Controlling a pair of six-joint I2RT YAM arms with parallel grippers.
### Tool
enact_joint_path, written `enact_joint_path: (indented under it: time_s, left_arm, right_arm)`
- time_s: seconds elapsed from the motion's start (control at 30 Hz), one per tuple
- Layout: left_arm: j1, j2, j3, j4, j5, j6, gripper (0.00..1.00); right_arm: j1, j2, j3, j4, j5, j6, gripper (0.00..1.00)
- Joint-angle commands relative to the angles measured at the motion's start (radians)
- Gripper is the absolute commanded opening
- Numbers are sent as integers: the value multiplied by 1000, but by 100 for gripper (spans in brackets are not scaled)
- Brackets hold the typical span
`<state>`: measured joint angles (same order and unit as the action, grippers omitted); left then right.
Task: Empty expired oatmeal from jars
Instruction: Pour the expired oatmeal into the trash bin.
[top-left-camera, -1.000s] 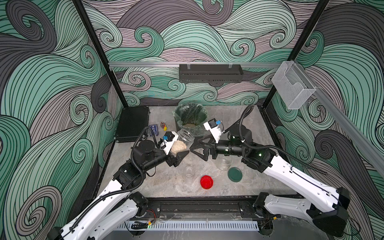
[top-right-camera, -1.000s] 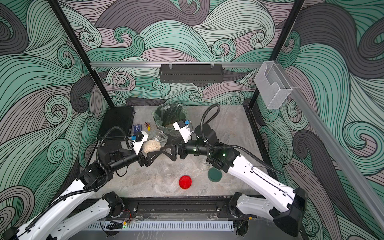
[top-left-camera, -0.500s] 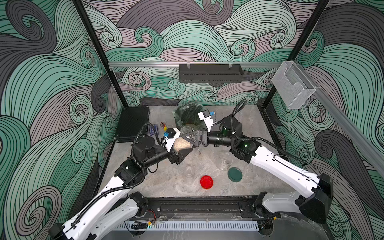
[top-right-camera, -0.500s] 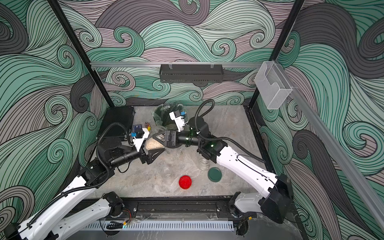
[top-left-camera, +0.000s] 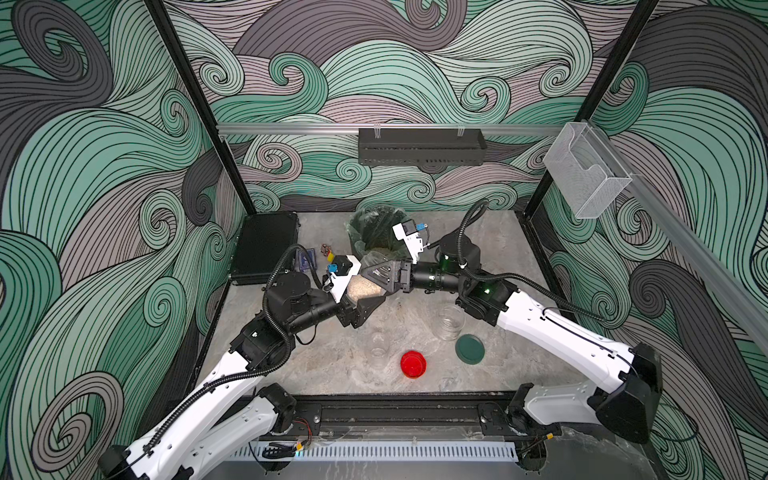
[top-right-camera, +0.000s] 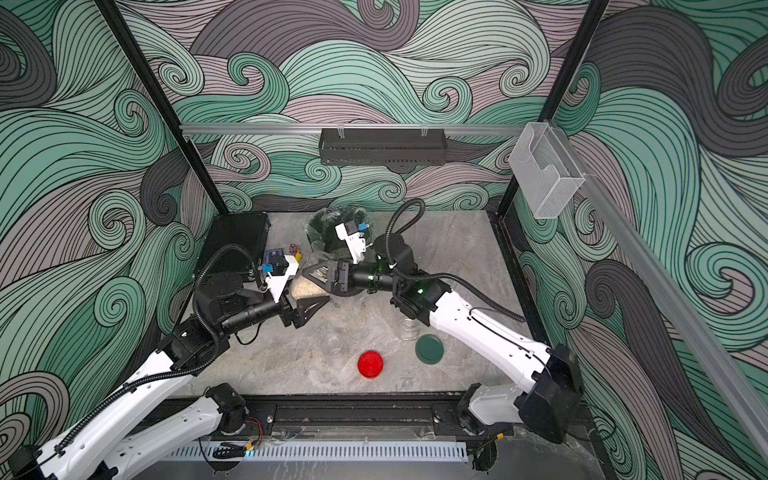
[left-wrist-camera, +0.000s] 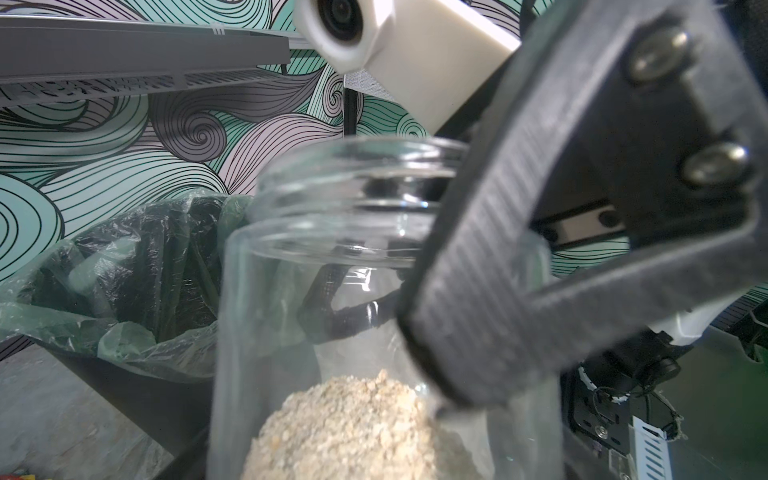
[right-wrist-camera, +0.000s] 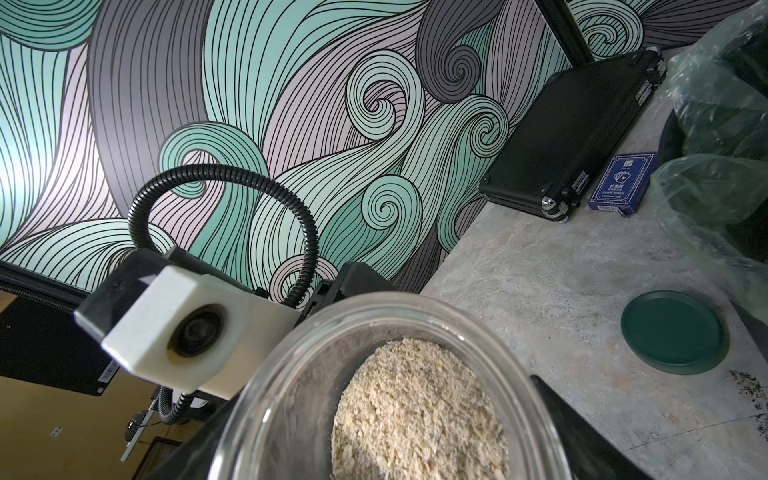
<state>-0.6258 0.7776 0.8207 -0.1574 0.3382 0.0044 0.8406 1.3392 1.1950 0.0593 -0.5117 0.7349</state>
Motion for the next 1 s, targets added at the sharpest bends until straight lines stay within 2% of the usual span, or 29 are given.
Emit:
enact_joint_path:
  time_s: [0.0,0.07,0.13,0.27,0.47,0.73,0.97]
  left_arm:
    - [0,-5,78,125,10,18,37]
    - [0,-4,80,125,6,19,42]
    - [0,-2,77,125,0,22,54]
    - [-1,-1,72,132,-19,35,97]
    - [-1,0,42,197,-66,32,99]
    - [-2,73,-13,436,-91,-44,99]
    - [-2,114,-39,581,-134,-12,99]
  right_arm:
    - [8,-9,36,-31,24,6,62]
    - [8,-9,38,-29,25,15,54]
    - [8,-9,38,-15,24,31,44]
    - [-8,-12,40,16,28,68,33]
    - [-62,-7,74,43,22,106,28]
    - [-149,8,113,88,-7,186,26]
    - [-192,31,172,116,-41,262,26]
